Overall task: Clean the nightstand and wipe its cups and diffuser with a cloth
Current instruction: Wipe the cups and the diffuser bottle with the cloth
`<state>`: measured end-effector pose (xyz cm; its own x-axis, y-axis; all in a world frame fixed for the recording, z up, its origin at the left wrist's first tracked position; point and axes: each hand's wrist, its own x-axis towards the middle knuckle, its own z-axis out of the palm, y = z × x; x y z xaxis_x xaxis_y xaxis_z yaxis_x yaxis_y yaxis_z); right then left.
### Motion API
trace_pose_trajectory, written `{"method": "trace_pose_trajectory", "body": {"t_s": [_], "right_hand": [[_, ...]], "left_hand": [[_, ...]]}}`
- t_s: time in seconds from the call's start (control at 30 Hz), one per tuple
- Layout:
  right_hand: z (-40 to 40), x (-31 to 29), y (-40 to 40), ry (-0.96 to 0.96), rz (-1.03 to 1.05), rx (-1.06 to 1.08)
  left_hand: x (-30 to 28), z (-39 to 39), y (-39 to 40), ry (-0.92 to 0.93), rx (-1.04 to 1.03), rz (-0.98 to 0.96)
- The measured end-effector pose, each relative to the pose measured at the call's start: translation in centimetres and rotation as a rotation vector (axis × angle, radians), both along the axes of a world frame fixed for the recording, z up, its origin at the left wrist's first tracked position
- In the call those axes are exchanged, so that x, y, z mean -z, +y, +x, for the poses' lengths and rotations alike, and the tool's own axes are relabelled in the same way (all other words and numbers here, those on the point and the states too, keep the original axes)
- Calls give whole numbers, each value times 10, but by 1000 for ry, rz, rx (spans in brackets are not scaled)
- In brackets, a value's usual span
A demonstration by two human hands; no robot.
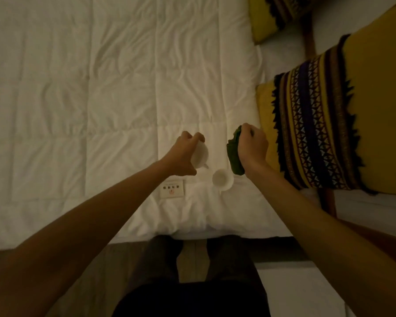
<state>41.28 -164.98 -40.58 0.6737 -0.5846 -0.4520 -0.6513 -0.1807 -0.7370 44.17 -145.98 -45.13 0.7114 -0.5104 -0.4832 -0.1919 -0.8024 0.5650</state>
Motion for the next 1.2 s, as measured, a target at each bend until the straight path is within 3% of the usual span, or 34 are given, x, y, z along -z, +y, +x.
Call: {"method": "trace_pose_trajectory", "body": {"t_s": [0.17, 0.43, 0.6, 0.83, 0.9, 1.0, 1.2], "right_hand": [[-3, 44, -2, 34, -82, -84], [-6, 99, -5, 28, -39, -33], [-2, 116, 5, 29, 13, -62], [10, 119, 26, 2, 77, -94], [10, 120, 31, 4, 87, -97], [6, 123, 36, 16, 83, -96], [-12, 121, 47, 48, 78, -95]], "left_hand": [[72, -27, 2, -64, 385, 243], [151, -55, -1, -71, 517, 246], [176, -71, 4, -85, 452, 171], [182, -80, 33, 51, -142, 217], [186, -81, 44, 106, -136, 302], [187, -85, 56, 113, 38, 487], [186, -94, 54, -12, 139, 572]]}}
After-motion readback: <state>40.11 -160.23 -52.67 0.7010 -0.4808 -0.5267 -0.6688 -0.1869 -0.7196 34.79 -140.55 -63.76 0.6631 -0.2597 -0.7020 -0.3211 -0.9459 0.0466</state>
